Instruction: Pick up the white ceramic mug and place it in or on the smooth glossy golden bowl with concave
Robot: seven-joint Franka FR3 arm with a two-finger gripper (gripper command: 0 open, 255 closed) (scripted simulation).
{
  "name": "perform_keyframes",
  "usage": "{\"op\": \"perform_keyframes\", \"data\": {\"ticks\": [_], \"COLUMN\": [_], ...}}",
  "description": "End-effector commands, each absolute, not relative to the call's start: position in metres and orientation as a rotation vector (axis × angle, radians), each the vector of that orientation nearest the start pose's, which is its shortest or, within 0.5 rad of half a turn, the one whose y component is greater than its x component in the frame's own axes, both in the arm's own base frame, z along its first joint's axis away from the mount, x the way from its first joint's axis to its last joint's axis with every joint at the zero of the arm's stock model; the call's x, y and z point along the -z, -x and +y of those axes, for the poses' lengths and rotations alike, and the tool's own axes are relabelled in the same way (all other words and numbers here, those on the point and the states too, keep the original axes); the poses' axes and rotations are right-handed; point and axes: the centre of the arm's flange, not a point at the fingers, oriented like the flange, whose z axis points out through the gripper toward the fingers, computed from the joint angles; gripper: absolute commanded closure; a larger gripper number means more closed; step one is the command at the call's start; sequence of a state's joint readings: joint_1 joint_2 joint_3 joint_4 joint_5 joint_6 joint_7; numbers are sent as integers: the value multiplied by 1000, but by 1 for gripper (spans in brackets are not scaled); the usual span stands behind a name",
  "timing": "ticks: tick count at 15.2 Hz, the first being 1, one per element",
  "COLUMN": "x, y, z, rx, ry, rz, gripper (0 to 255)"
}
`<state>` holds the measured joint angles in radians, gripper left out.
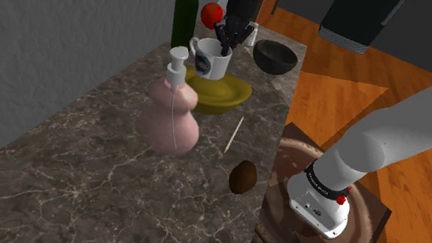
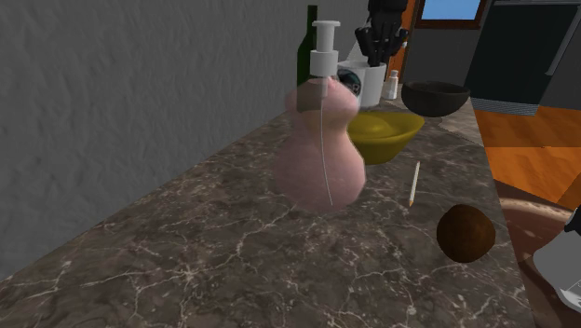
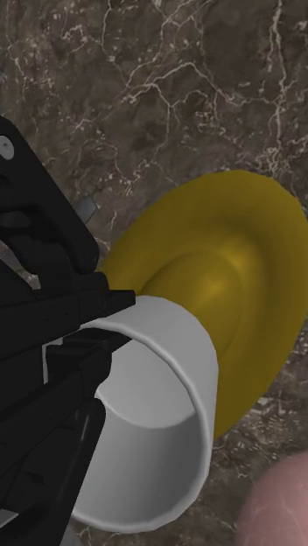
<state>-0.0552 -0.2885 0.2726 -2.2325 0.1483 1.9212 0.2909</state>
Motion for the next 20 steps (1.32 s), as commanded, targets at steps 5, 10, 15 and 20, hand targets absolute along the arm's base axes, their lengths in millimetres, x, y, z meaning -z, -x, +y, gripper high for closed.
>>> {"op": "perform_keyframes", "data": {"ticks": [5,10,15,20], "x": [-451,-438,-438,-437], "y": [-450,-450,-450,-448], "z": [117,117,117,115], "rx": [-69,-69,-69,-69], "ry": [3081,3081,3081,3081], "rz": [214,214,214,214], "gripper": [255,255,255,0]}}
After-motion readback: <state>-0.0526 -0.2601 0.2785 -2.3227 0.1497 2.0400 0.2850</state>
